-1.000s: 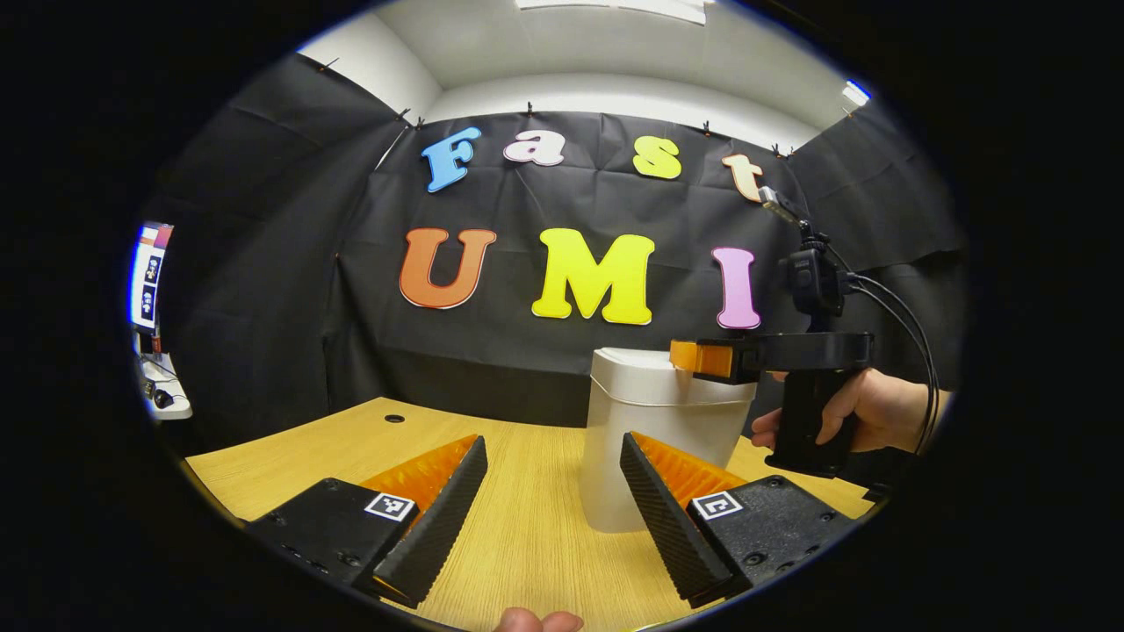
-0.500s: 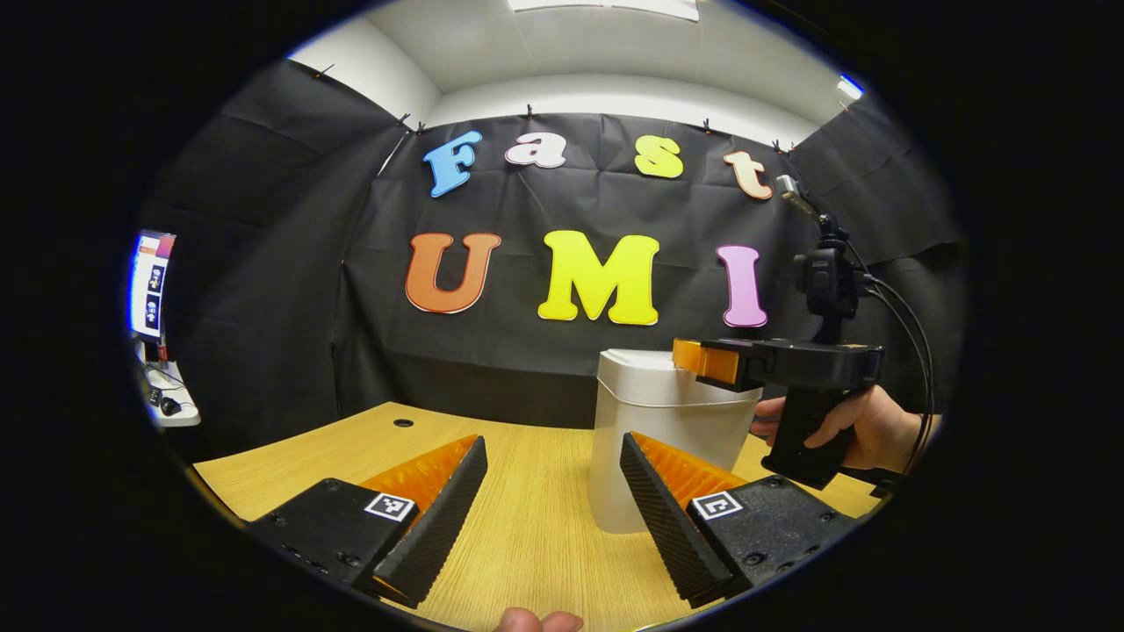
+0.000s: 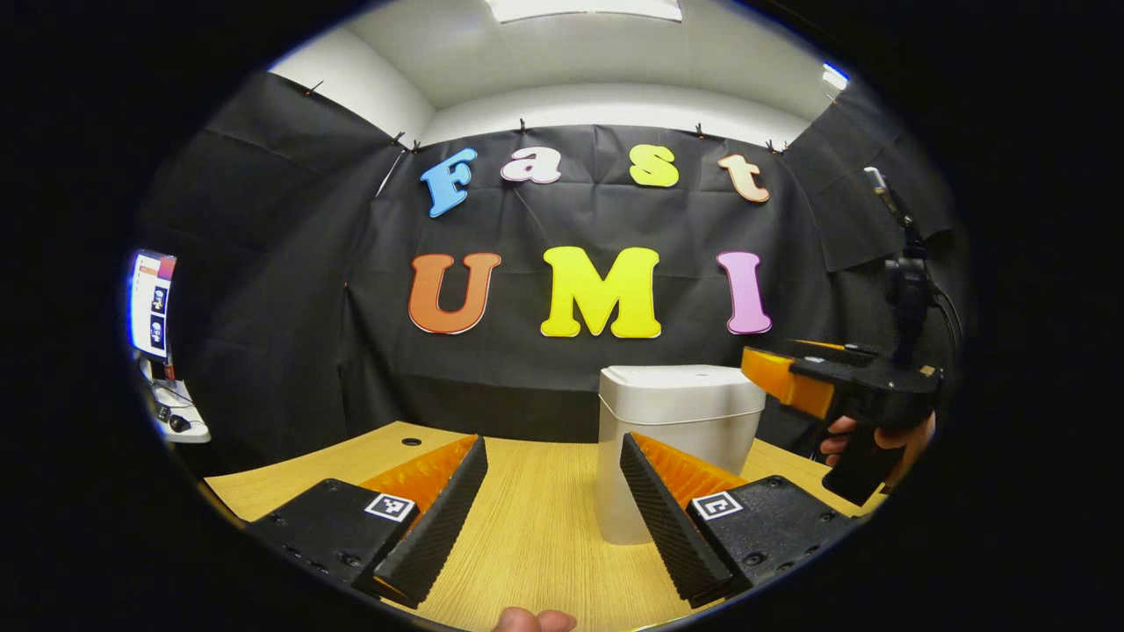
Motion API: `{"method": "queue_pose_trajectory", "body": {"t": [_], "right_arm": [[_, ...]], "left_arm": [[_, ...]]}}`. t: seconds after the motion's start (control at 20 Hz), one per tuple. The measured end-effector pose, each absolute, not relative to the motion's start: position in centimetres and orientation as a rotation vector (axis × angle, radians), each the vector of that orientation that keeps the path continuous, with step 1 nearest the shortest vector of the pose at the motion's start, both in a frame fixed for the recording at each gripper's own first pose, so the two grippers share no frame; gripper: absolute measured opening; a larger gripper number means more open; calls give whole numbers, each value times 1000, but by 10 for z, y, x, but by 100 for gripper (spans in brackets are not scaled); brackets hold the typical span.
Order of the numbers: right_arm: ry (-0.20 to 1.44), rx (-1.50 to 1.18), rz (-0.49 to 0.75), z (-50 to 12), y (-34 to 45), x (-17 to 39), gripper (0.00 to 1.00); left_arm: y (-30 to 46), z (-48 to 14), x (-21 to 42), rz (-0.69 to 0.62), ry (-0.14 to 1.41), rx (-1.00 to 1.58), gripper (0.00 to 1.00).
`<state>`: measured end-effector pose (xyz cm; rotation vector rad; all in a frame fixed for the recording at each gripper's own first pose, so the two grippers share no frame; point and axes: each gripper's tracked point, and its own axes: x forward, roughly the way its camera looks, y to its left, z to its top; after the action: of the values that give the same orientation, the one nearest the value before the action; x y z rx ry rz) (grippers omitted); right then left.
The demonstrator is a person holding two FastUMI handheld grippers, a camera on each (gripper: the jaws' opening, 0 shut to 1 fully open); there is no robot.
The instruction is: Press the lid of the desktop garbage bin to open it, pick up the crumpled paper on the desktop and throw it into the bin, then pick up the pop can on the desktop and drop it into the bin, and finally close the garbage bin lid.
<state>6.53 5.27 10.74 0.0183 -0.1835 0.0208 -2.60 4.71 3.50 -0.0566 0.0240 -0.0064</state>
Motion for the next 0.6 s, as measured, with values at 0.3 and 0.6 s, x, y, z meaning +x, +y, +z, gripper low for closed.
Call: {"method": "queue_pose_trajectory", "body": {"t": [0.3,0.6], "right_arm": [[-175,9,-34,79,30,15,93],[-177,39,-101,57,8,-11,93]], "left_arm": [[31,37,-28,-19,8,-61,98],[23,21,-29,-11,23,-53,98]]}}
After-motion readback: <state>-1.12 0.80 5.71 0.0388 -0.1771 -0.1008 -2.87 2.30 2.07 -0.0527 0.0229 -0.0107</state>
